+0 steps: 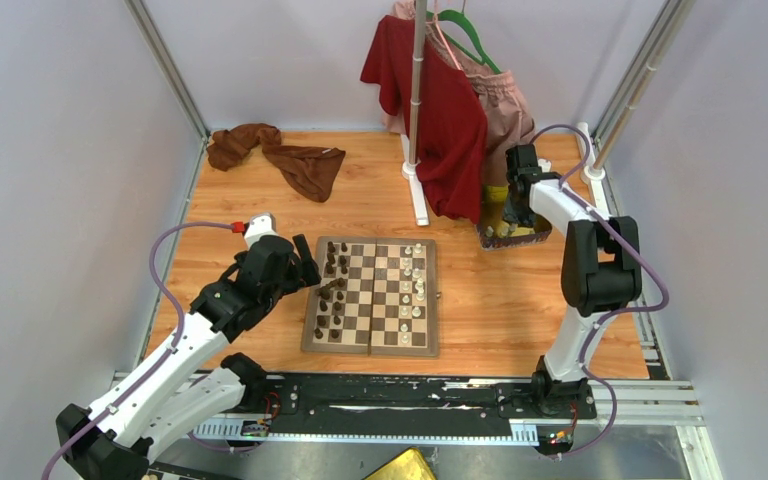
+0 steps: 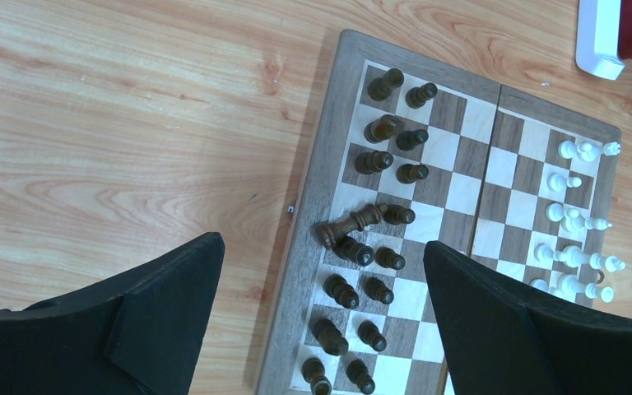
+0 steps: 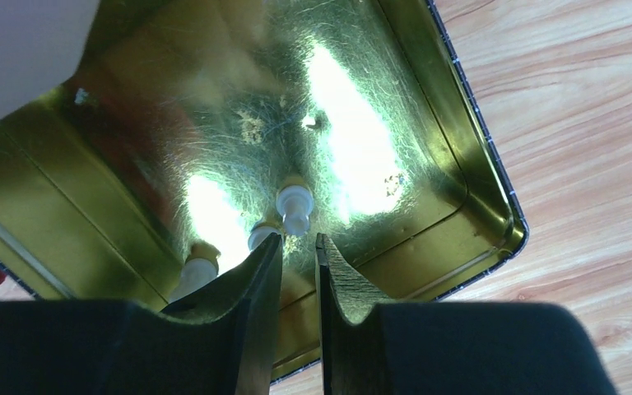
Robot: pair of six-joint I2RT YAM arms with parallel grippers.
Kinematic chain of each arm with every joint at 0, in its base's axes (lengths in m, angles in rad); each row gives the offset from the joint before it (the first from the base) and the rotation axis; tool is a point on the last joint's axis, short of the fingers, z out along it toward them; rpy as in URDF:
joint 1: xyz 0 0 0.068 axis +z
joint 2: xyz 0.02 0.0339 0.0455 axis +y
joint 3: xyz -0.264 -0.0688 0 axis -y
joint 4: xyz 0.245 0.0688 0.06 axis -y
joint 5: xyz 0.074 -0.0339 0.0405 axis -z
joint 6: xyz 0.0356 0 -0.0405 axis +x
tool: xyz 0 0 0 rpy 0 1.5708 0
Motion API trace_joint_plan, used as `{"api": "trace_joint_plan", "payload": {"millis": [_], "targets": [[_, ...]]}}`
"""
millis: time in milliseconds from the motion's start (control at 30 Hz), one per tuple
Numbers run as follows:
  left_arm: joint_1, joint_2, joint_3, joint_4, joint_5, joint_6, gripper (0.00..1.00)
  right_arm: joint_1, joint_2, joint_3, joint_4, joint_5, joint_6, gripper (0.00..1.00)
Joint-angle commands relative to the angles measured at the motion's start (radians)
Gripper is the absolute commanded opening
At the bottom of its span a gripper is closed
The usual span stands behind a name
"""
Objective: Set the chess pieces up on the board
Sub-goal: Pick up the chess piece from the storage box.
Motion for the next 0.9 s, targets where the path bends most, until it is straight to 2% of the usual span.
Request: {"api": "trace_joint_plan", "payload": {"millis": [0,733,867], "targets": [[0.006,-0.002,-0.005,0.001,-0.003,0.001,1.00,-0.022,0.026,0.029,-0.025,-0.014,0.016,0.26],[0.006,0.027,-0.003,0.009,-0.007,0.027,1.00,-0.034,0.080,0.073,-0.031,-0.021,0.005,0.25],[0.007,0.029,-0.006,0.009,-0.006,0.024,1.00,-0.034,0.084,0.073,-0.032,-0.029,0.004,0.20]]}}
